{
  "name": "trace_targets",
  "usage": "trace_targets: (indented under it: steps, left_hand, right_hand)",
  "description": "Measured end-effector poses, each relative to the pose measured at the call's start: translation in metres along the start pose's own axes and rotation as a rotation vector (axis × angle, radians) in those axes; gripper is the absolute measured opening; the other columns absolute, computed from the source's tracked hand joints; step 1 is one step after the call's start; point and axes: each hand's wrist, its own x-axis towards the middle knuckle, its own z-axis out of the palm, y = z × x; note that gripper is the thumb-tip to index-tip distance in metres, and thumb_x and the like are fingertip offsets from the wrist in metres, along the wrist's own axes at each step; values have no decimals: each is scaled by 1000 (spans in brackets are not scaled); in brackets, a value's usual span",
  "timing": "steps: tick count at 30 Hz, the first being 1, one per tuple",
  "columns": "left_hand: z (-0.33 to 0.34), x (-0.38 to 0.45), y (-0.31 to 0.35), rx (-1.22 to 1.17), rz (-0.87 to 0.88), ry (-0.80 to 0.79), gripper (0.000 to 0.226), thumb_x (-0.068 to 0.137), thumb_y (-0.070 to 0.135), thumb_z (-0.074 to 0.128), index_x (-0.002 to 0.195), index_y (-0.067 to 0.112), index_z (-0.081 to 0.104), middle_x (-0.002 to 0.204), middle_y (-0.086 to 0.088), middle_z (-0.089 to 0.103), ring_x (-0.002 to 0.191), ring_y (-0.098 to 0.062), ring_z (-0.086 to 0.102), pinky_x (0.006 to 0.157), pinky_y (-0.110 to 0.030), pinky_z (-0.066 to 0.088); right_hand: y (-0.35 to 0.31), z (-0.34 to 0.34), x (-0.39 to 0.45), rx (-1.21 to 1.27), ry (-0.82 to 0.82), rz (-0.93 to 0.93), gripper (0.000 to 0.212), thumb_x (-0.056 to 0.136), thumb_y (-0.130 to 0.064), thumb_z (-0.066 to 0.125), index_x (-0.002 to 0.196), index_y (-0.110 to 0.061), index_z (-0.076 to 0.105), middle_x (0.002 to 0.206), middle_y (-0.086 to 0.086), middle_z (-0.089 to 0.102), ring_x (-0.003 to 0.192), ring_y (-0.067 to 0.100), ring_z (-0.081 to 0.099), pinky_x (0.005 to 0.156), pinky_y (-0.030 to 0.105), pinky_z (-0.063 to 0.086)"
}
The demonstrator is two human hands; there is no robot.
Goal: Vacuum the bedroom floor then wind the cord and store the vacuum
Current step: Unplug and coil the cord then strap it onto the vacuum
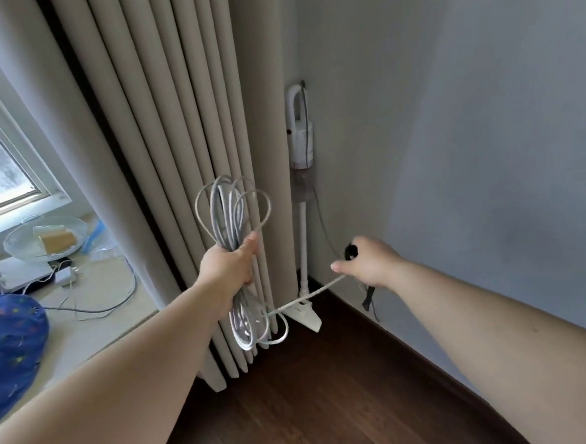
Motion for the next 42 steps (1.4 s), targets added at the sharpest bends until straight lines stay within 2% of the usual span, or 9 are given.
trace_targets:
  steps: [2,6,10,17,21,25,31,38,42]
  left_hand:
    - [20,-16,8,80,17,-95,32,81,50,71,82,19,64,56,0,48,51,-15,45,59,-28,47]
    - [46,-35,12,127,40,-245,31,76,40,79,66,22,56,42,8,47,46,-12,42,51,-24,41]
    - [46,-35,10,111,31,-197,22,84,29,74,75,16,60,46,5,47,44,-11,41,44,-19,40]
    - [33,-24,6,63,82,-117,23,91,36,64,78,17,59,63,-1,53,56,-15,47,61,-27,45]
    - [31,-23,3,-22,74,-123,26,91,34,64,77,13,57,60,0,55,53,-15,45,62,-29,45]
    - [26,-22,7,39,121,-102,27,92,33,63,73,15,56,44,11,52,49,-12,44,55,-25,42]
    - [28,-24,9,150,48,-154,28,75,35,82,86,13,68,69,-3,65,51,-13,49,61,-28,50]
    - [47,-29,10,40,-19,-147,27,78,32,80,67,15,62,58,-1,54,51,-14,47,56,-26,47]
    - [44,-25,7,95,8,-110,24,84,41,71,88,17,72,57,7,57,55,-12,52,60,-24,46]
  right_hand:
    - [-25,0,1,97,44,-39,59,89,-38,64,137,-10,43,133,10,52,120,29,52,95,36,42]
    - [-55,-1,7,393,126,-84,5,83,-16,62,87,-13,62,89,9,69,87,29,65,80,40,54]
    - [-61,-17,0,711,-10,-71,11,80,-5,49,74,-14,52,52,2,65,48,13,50,45,23,35]
    - [-27,-17,4,425,-78,-55,31,69,-2,75,82,-17,51,91,11,64,88,25,59,74,30,44]
    - [-27,-11,12,371,4,-99,33,76,-11,72,95,-18,46,107,11,62,105,29,59,93,41,48]
    - [-37,-15,14,423,152,-145,27,85,-16,63,102,-17,42,104,12,67,98,29,64,86,40,51]
    - [-80,-24,2,893,79,-198,24,86,5,61,96,-11,46,88,10,63,66,17,63,71,35,56]
    - [-105,-17,-12,1216,-55,-184,26,88,9,57,107,-7,48,97,11,55,92,25,61,73,36,57]
    - [-88,-26,-10,1142,-4,-198,19,88,3,61,97,-9,49,96,11,59,82,22,64,78,38,58]
